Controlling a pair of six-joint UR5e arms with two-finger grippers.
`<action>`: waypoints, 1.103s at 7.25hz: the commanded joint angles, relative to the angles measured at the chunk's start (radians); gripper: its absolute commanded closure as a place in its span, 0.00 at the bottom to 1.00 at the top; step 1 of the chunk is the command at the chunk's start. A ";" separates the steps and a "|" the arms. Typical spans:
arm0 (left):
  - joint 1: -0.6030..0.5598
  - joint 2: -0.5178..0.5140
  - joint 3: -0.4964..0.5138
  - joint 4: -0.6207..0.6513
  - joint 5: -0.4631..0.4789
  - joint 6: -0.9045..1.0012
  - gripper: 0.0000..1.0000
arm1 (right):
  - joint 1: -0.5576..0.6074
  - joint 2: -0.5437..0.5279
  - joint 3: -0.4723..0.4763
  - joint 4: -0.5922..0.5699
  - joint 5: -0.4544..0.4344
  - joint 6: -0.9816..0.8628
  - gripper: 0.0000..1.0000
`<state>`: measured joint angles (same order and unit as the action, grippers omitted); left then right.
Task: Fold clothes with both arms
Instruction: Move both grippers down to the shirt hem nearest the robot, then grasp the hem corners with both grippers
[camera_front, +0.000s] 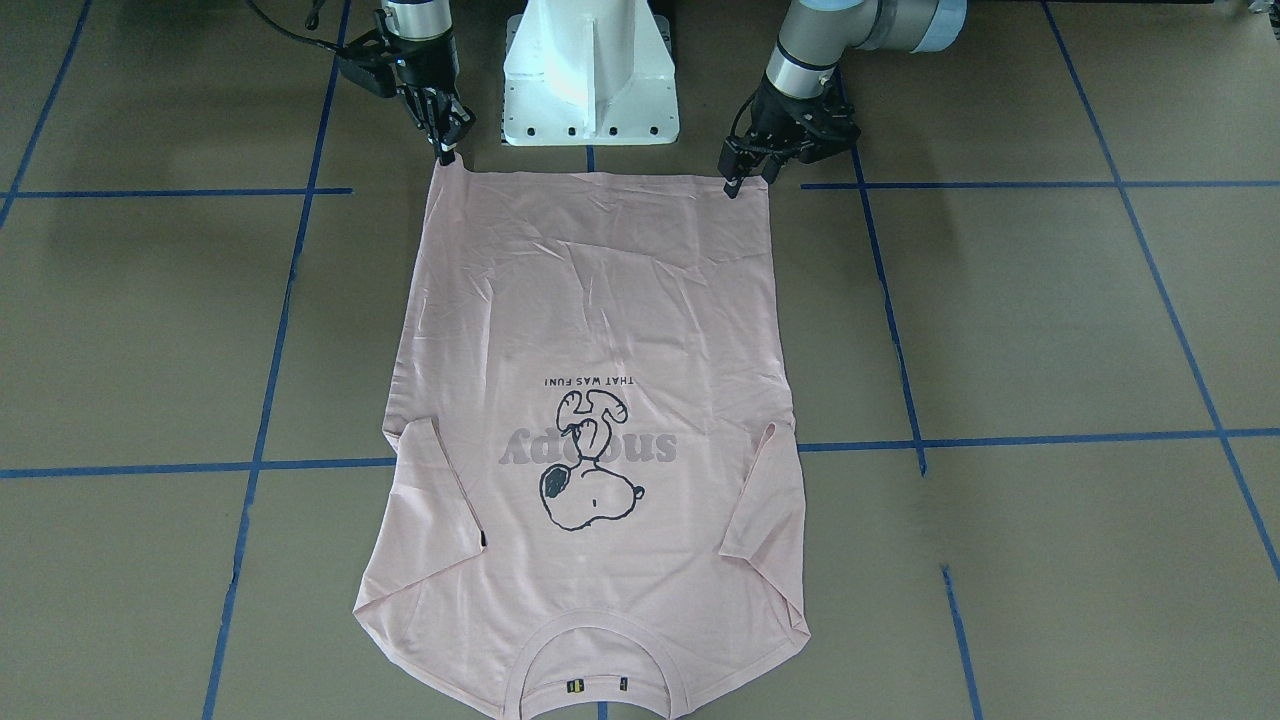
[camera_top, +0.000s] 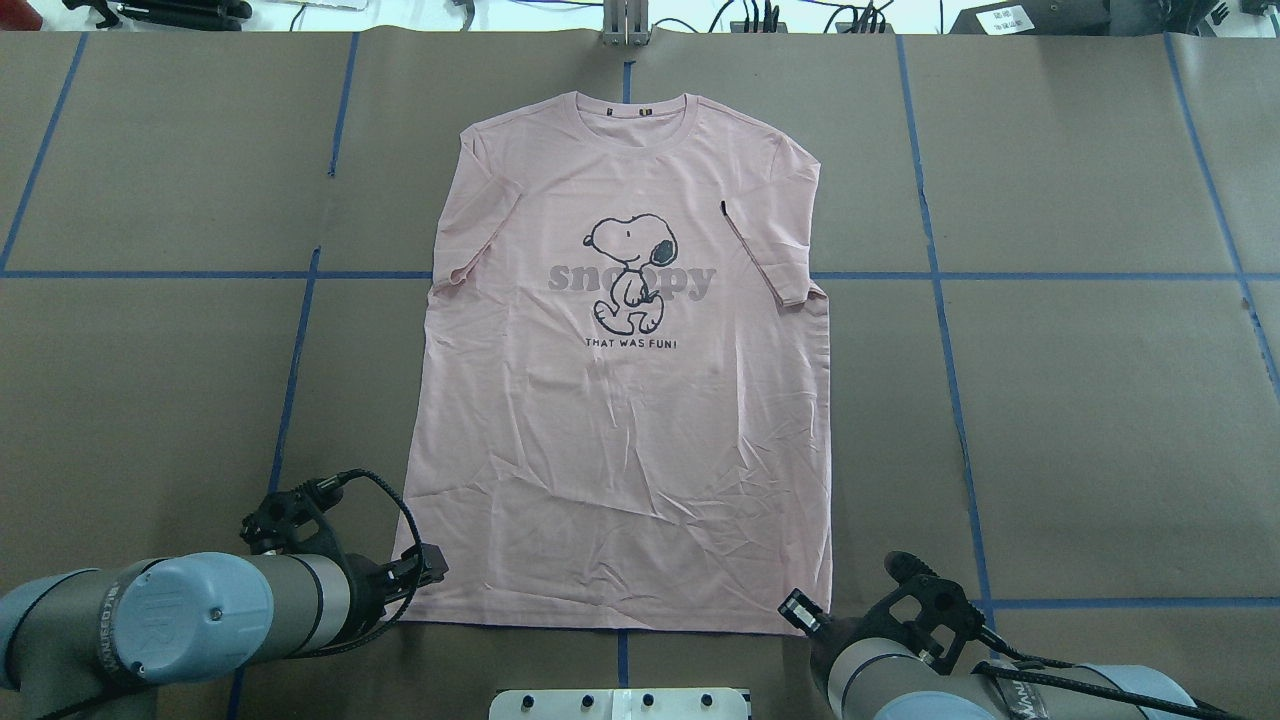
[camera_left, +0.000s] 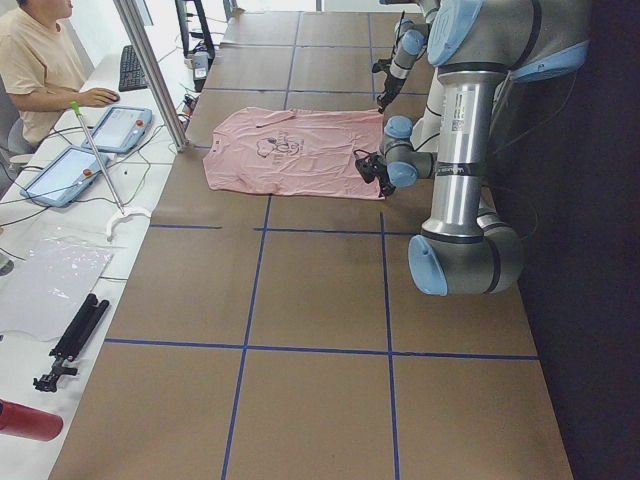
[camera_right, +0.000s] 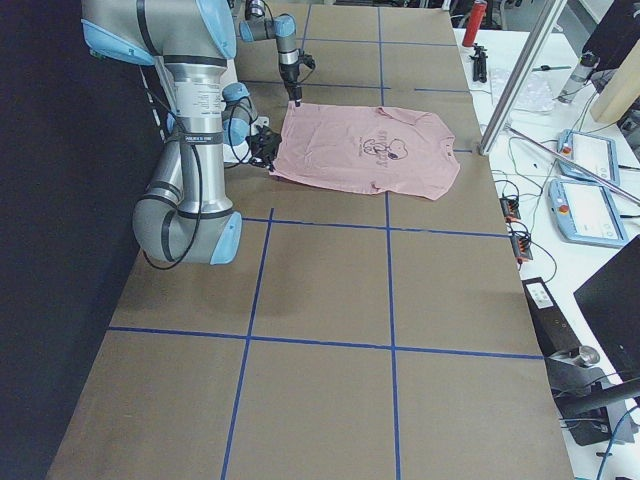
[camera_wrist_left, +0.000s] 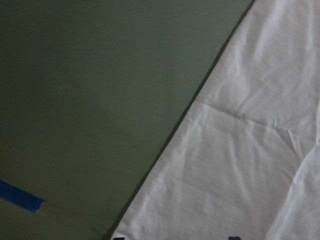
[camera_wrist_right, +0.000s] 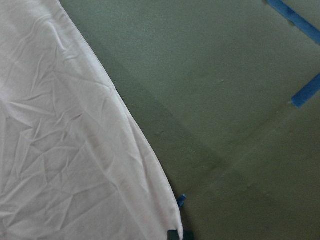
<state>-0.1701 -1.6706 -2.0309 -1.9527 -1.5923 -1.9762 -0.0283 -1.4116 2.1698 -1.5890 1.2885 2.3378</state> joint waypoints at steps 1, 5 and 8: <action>0.015 0.000 0.001 0.032 -0.001 -0.022 0.26 | 0.001 -0.001 0.005 0.001 0.000 0.000 1.00; 0.029 0.003 0.001 0.035 -0.003 -0.033 0.29 | 0.001 0.000 0.004 0.001 0.000 0.000 1.00; 0.030 0.015 0.000 0.046 -0.002 -0.053 0.87 | 0.001 0.000 0.005 0.001 0.000 0.000 1.00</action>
<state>-0.1408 -1.6638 -2.0304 -1.9137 -1.5950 -2.0241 -0.0276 -1.4119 2.1740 -1.5877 1.2885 2.3378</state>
